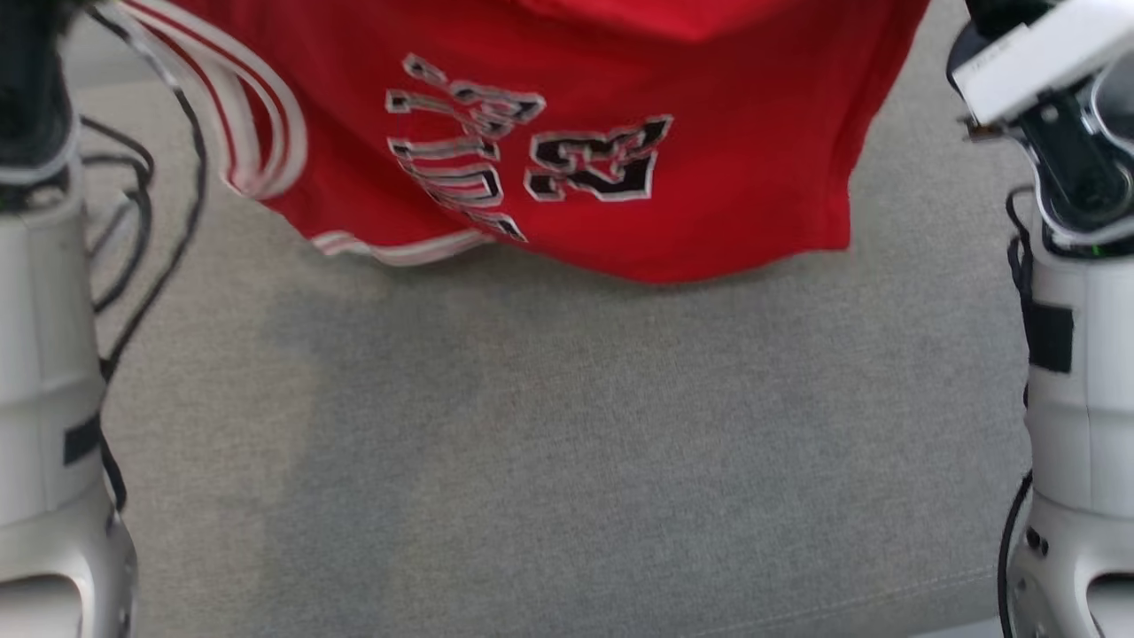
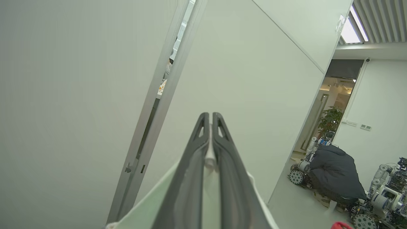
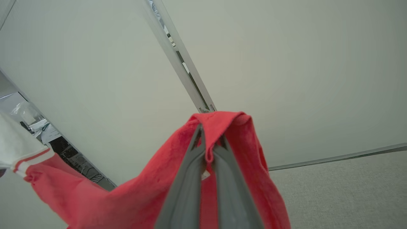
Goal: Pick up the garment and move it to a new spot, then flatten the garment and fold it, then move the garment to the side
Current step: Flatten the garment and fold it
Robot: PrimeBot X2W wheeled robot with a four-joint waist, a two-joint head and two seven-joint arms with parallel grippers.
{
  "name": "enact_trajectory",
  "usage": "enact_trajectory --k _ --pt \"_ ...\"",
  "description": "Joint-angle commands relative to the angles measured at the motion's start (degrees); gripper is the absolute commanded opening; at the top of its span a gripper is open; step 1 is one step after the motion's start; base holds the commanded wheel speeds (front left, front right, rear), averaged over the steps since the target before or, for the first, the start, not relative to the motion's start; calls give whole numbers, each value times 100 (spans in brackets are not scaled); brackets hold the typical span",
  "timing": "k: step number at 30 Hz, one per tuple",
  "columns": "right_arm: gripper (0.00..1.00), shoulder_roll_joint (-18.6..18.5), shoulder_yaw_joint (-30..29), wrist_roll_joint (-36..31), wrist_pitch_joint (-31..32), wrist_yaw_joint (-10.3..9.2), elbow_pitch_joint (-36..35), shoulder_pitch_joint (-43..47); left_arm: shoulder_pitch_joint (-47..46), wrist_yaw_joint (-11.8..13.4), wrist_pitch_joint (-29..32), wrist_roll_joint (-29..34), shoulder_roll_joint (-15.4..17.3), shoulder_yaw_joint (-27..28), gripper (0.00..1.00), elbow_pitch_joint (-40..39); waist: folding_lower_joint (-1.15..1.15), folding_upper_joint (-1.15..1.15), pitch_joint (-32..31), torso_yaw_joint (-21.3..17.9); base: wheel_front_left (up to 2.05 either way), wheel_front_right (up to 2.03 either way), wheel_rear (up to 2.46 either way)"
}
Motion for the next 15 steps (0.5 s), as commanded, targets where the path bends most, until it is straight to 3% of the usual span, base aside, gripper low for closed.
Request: enact_trajectory --k 1,6,12,15 --pt "0 45 0 -174 -123 1 186 -298 -284 -68 -152 170 76 15 0 70 0 0 791 -354 0 0 0" --pt "0 257 -157 -322 -821 1 1091 -1258 -997 -343 -792 584 180 -61 0 377 0 0 1393 -507 0 0 0" --pt "0 334 -192 -507 -2280 1 1990 -2332 -2024 -589 -1986 1021 299 -177 0 666 0 0 1733 -572 0 0 0" --pt "0 338 -141 -530 -2985 1 2114 -2653 -2439 -645 -2386 1048 334 -330 0 617 0 0 1752 -532 0 0 0"
